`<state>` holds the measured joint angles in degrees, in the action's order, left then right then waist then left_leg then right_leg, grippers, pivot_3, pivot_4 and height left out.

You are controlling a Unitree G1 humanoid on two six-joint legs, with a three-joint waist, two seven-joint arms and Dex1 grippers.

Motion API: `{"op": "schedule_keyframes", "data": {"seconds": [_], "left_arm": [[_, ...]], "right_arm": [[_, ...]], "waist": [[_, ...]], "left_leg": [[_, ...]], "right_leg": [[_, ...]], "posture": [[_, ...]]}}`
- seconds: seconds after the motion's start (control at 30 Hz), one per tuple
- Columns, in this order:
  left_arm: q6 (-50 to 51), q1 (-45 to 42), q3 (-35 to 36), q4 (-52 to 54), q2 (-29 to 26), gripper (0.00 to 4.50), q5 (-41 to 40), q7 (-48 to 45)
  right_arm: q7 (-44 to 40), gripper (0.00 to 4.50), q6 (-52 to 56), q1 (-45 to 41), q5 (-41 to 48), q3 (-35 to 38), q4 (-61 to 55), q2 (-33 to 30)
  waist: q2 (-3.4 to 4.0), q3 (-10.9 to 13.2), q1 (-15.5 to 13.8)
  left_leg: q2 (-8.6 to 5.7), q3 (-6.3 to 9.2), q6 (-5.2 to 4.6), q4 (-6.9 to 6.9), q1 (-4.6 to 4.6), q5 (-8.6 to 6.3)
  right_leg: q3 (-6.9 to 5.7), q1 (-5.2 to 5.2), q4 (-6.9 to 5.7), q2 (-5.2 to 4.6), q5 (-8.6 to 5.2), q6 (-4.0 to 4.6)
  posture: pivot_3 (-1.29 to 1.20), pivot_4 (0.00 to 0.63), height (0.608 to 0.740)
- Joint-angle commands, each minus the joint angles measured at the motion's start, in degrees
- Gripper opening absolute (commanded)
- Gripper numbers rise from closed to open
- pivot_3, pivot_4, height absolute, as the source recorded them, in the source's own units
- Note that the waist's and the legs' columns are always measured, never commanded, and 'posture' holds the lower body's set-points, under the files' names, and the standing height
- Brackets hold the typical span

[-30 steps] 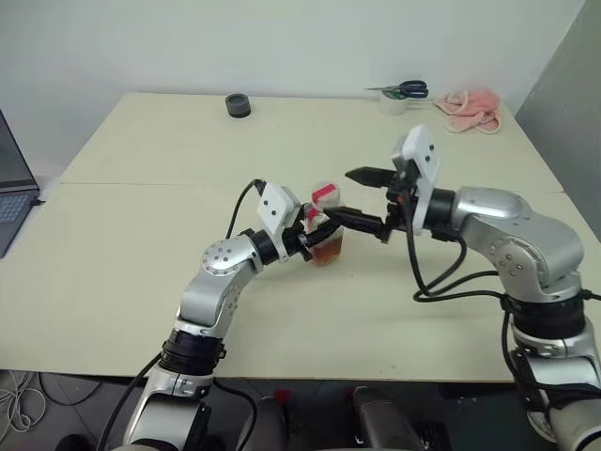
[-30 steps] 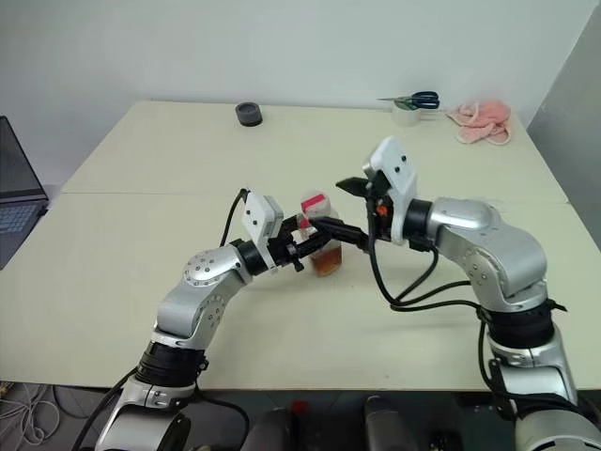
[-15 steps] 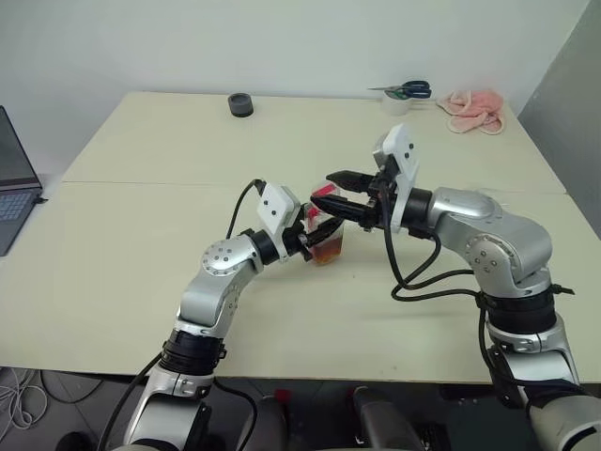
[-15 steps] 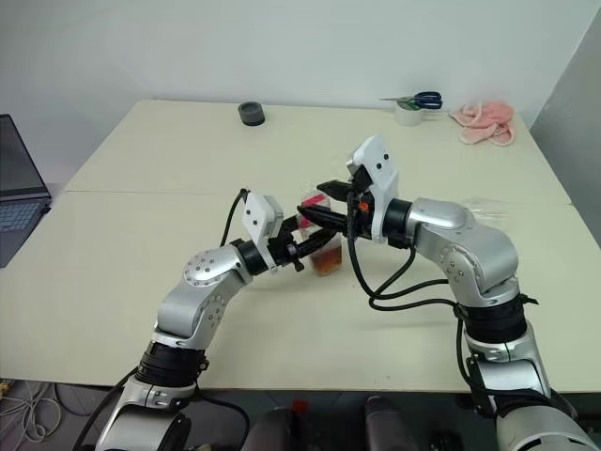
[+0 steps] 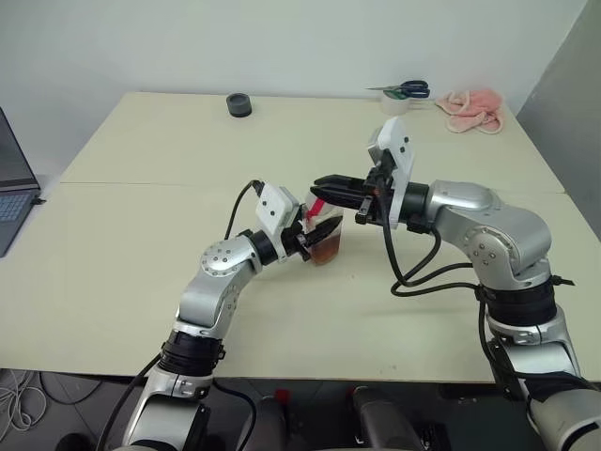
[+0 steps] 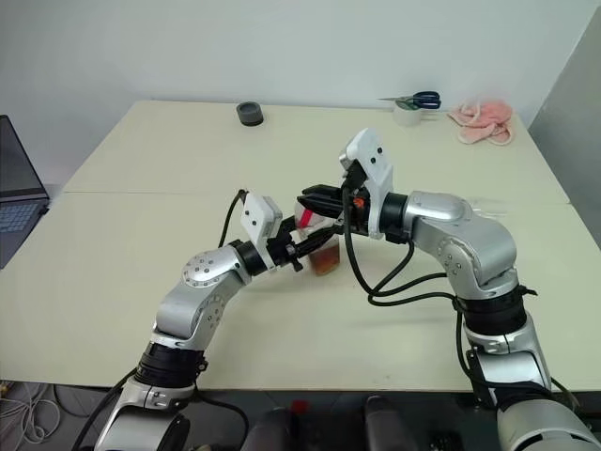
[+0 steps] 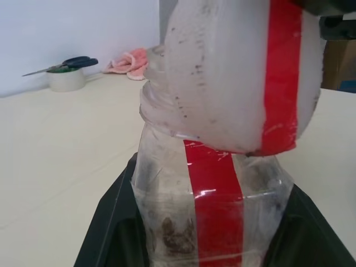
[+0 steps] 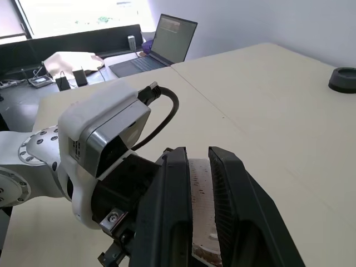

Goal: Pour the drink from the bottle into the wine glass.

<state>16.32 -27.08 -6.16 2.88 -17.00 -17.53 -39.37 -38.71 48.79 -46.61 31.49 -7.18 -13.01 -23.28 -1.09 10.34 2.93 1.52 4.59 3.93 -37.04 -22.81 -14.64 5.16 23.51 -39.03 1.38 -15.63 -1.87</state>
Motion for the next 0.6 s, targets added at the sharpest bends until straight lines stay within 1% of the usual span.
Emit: {"op": "schedule_keyframes", "data": {"seconds": [0.03,0.2,0.37,0.6], "left_arm": [[-1.45,-0.85,0.65,3.3,0.02,1.82,-0.61,-0.61],[-1.57,-0.5,0.62,3.33,0.11,1.82,-0.46,-0.54],[-1.8,-0.21,0.66,2.77,-0.07,1.82,-0.43,-0.74],[-2.66,-0.23,0.8,0.97,-0.29,1.82,-0.31,-1.2]], "right_arm": [[3.29,0.23,-4.08,-2.44,-3.79,2.19,2.52,0.16],[1.78,0.23,-4.17,-2.83,-2.96,3.51,3.48,-0.74],[-3.78,0.23,1.99,-1.18,6.44,7.64,-1.56,-4.35],[-5.37,0.23,6.95,0.23,14.39,13.15,-3.64,-8.2]], "waist": [[0.0,0.0,0.07],[0.0,0.0,0.06],[0.0,0.0,-0.21],[0.0,0.0,-0.29]], "left_leg": [[0.0,-0.01,0.0,0.0,0.0,0.0],[0.0,0.0,0.0,0.0,-0.01,0.0],[-0.03,0.0,0.0,-0.01,-0.05,0.0],[-0.02,-0.01,-0.01,0.0,0.0,0.0]], "right_leg": [[0.01,0.0,0.0,0.0,0.0,0.0],[0.0,0.0,0.0,-0.01,0.0,0.0],[-0.02,0.0,0.02,-0.06,0.0,0.0],[0.0,0.0,0.0,-0.03,0.0,0.0]], "posture": [[0.0,0.15,0.74],[0.0,0.15,0.74],[0.0,0.15,0.74],[0.0,0.15,0.74]]}}
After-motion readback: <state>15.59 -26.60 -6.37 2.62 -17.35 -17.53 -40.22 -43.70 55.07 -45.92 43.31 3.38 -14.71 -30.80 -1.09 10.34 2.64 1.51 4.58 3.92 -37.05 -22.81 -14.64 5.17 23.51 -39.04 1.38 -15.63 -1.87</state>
